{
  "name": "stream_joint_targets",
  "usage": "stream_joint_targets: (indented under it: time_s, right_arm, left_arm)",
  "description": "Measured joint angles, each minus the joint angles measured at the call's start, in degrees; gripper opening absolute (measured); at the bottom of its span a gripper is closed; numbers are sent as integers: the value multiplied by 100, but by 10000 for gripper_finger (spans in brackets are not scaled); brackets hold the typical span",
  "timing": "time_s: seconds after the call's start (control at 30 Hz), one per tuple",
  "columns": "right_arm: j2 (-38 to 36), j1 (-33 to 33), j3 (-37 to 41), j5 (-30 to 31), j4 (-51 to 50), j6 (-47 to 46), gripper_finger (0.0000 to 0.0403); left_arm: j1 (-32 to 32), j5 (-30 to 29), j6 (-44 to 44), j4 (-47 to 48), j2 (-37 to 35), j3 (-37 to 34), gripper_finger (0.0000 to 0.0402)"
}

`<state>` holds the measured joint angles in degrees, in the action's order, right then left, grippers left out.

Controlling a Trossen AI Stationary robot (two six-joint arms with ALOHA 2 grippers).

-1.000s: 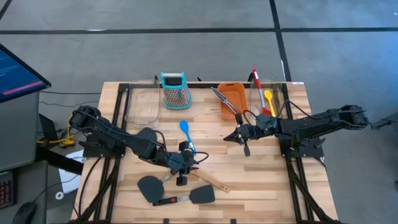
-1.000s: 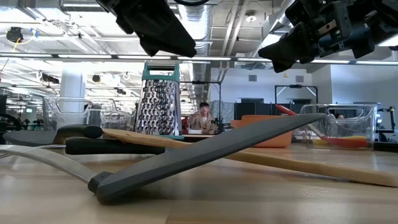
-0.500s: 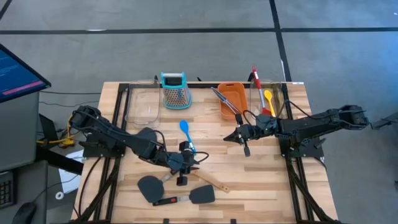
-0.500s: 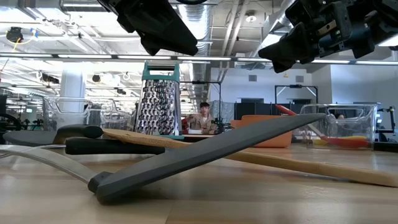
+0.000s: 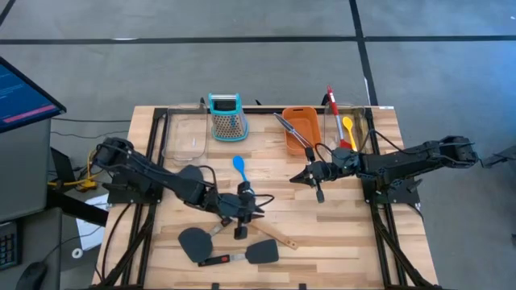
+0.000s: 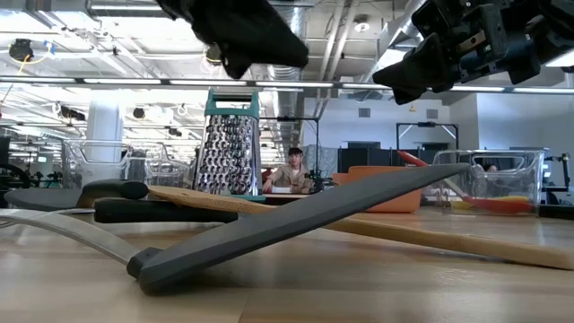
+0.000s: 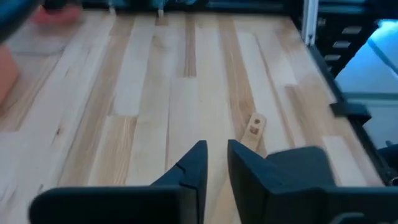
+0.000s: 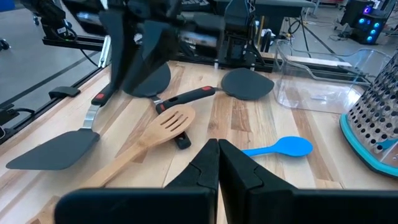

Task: Pick & Place Kitchen Items
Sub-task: Put the brown spatula into the right transparent bin

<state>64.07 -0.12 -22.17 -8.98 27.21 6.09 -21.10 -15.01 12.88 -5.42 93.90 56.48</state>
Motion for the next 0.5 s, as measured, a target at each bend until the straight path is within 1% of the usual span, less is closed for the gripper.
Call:
stream_joint_targets:
  time_s: [0.1,0.2,0.23,0.33,0.5]
  right_arm:
    - [-2,0,-2,-1,-30,31,0]
    - [-1,0,-2,1,-41,33,0]
    - [-2,0,-2,1,-45,33,0]
    - [-2,0,-2,1,-76,33,0]
    - [-2,0,-2,1,-168,35,0]
  left_arm:
    - [-2,100,-47,-120,262,165,24]
    - [-2,356,-167,-95,622,473,7]
    - [-2,452,-237,-99,730,570,5]
    - [-2,489,-387,-26,905,756,4]
    - [55,488,-368,361,829,761,3]
